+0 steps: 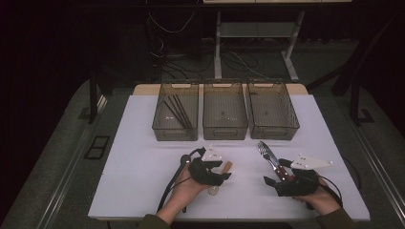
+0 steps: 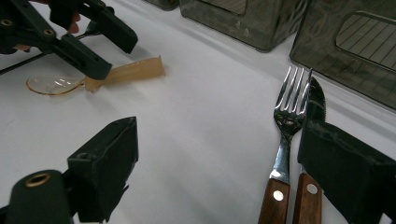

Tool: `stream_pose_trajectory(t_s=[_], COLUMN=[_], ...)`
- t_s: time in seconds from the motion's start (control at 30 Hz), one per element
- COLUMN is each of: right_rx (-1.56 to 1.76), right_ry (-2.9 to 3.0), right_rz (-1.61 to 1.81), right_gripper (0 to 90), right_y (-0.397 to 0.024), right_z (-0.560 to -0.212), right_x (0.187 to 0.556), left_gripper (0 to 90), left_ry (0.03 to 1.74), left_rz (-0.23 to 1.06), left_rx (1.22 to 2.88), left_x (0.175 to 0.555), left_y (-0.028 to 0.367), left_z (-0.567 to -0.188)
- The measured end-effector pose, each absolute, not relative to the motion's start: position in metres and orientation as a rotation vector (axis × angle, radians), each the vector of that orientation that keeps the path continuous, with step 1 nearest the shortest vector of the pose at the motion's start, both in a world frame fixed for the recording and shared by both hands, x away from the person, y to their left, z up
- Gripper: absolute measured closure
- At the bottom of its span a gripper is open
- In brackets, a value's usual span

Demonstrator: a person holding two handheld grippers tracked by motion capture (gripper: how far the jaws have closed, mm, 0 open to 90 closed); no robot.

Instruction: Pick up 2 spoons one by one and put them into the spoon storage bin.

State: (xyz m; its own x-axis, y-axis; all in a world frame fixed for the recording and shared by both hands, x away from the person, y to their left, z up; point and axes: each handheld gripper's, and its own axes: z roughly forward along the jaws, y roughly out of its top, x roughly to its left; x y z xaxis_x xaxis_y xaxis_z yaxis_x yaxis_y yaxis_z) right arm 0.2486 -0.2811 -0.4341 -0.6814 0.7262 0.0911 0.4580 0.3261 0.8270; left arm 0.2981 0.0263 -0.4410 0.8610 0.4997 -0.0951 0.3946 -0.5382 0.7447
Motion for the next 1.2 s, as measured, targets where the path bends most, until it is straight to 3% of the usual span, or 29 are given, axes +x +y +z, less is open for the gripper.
stream_pose_trajectory(t_s=[0.37, 0.6, 1.2], right_rx=[1.059, 1.059, 1.096], right_ry=[2.301, 2.301, 2.272], right_rz=[1.278, 1.276, 1.265], right_gripper=[12.6, 12.6, 12.7], right_y=[-0.28, -0.281, -0.28], right_z=[-0.434, -0.434, -0.435], right_x=[0.249, 0.248, 0.25], left_gripper=[50.7, 56.9, 72.5], left_ry=[0.684, 0.629, 0.679], left_rz=[0.162, 0.244, 0.23], left_rx=[2.239, 2.283, 2.272], left_x=[0.31, 0.307, 0.311], left_y=[0.014, 0.01, 0.011], left_z=[-0.45, -0.451, -0.45])
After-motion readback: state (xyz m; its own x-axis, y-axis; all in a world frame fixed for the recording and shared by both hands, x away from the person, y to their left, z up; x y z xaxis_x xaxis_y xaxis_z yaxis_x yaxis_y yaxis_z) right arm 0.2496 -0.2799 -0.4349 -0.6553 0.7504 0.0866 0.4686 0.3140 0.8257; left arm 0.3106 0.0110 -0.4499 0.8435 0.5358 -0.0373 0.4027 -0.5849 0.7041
